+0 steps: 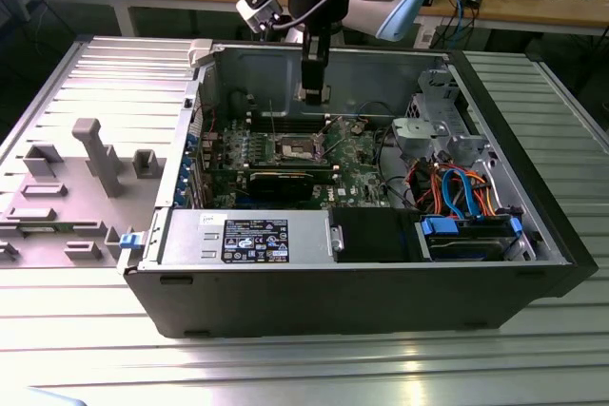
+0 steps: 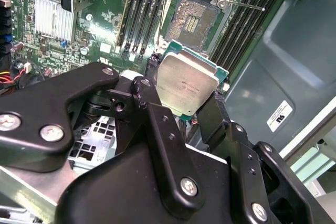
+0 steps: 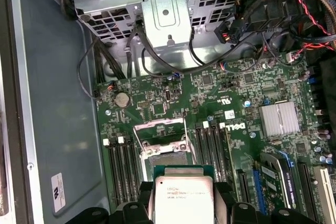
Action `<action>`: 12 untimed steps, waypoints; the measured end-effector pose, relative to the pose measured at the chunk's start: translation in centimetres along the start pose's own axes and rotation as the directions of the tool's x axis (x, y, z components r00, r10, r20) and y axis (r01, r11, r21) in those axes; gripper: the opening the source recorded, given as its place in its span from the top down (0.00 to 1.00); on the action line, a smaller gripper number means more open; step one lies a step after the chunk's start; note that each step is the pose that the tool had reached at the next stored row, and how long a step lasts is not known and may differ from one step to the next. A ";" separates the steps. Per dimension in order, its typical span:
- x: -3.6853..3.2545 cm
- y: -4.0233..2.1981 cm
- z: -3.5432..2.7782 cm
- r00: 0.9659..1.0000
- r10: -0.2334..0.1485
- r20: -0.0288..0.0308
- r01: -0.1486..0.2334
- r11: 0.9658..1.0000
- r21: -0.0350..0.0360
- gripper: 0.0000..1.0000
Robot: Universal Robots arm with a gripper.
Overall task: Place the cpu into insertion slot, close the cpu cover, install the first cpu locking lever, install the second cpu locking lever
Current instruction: 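Place the cpu into insertion slot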
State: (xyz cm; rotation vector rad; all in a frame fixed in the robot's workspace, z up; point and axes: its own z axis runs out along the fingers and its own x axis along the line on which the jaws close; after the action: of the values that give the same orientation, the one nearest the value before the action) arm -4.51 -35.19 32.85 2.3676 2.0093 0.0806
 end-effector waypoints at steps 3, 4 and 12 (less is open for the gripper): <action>0.00 -0.01 0.09 1.000 0.000 0.000 0.000 1.000 0.000 0.46; 0.00 -0.01 0.13 1.000 0.000 0.000 0.000 1.000 0.000 0.46; -0.01 -0.03 0.44 1.000 0.000 0.000 0.000 1.000 0.000 0.46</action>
State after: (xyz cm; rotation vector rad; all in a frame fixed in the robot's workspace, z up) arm -4.51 -35.19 32.41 2.3676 2.0094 0.0807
